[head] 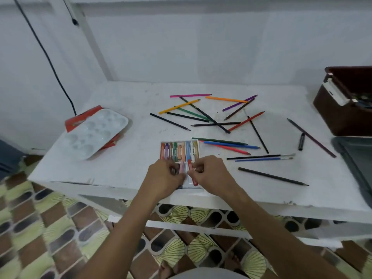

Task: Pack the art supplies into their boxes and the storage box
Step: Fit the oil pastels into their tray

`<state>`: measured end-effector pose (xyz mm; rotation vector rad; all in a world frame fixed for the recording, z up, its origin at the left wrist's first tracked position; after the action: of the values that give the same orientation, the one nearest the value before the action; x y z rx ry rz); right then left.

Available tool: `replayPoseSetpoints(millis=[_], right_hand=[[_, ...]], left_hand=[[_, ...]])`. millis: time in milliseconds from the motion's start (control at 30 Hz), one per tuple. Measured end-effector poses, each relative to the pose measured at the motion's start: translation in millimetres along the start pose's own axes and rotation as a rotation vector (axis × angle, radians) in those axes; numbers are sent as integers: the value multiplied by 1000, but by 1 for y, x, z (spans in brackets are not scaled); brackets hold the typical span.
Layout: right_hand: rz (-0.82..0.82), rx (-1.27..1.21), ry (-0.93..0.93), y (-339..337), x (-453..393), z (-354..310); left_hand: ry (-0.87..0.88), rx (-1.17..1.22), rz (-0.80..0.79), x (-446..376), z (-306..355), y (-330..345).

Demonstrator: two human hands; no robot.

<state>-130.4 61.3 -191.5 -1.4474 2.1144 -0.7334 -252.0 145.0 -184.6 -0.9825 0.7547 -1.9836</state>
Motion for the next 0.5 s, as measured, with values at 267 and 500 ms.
replayPoseSetpoints(millis=[267, 500], right_hand=[[26, 17, 30, 11, 1, -2], [2, 56, 6, 8, 8, 3]], left_hand=[[-3, 22, -24, -1, -5, 7], [57, 25, -29, -4, -9, 10]])
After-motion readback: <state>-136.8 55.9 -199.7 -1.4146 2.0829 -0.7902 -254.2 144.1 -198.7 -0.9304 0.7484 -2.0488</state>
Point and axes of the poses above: each hand's wrist, its own x-axis away from the middle knuckle, its own y-axis out of the palm, z = x × y, the point moved 3 cm from there along -x, towards the middle knuckle, and after that the axes turned 15 degrees about -y, right-handed, at the moved point
